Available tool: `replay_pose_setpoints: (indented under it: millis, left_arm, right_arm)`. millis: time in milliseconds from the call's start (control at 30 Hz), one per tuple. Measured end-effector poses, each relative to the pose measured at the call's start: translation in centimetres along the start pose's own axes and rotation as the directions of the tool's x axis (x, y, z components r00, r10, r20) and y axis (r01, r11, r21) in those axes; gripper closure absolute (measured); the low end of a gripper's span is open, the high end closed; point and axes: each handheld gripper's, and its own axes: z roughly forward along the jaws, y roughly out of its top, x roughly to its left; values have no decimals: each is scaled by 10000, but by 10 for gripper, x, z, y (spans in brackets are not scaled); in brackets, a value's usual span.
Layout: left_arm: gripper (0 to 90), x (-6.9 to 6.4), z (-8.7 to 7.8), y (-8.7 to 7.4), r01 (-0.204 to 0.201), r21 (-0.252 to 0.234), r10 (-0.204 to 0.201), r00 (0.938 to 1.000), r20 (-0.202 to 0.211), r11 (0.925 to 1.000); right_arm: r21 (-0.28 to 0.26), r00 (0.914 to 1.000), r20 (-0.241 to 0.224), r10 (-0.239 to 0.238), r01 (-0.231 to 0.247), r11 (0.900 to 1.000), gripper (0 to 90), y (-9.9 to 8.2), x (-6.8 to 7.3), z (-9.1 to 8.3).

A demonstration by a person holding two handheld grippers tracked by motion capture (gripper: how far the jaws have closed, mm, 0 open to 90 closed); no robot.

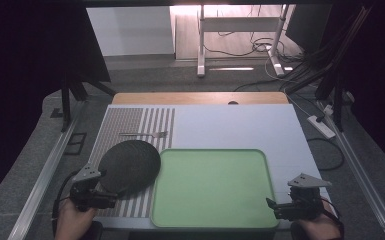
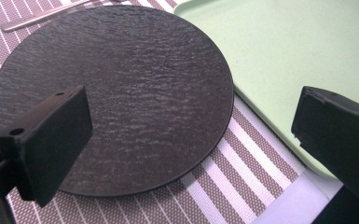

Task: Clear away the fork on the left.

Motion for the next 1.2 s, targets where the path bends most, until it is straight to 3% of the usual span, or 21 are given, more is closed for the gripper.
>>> replay_pose_setpoints:
  millis: [267, 800, 1200]
  left_arm:
    - [0, 9, 8, 4, -36, 39, 35, 9999, 165, 10000]
    - [0, 27, 23, 20, -453, 283, 465, 9979, -453, 9986]
    - [0, 49, 45, 39, 18, 391, -6, 9996, -298, 9992]
  right_arm:
    - [18, 10000, -16, 31, -31, 10000, 0, 0, 0, 0]
    - [110, 10000, -4, -10, 10, 9999, 0, 0, 0, 1]
    - [120, 10000, -12, -11, 11, 9999, 0, 0, 0, 1]
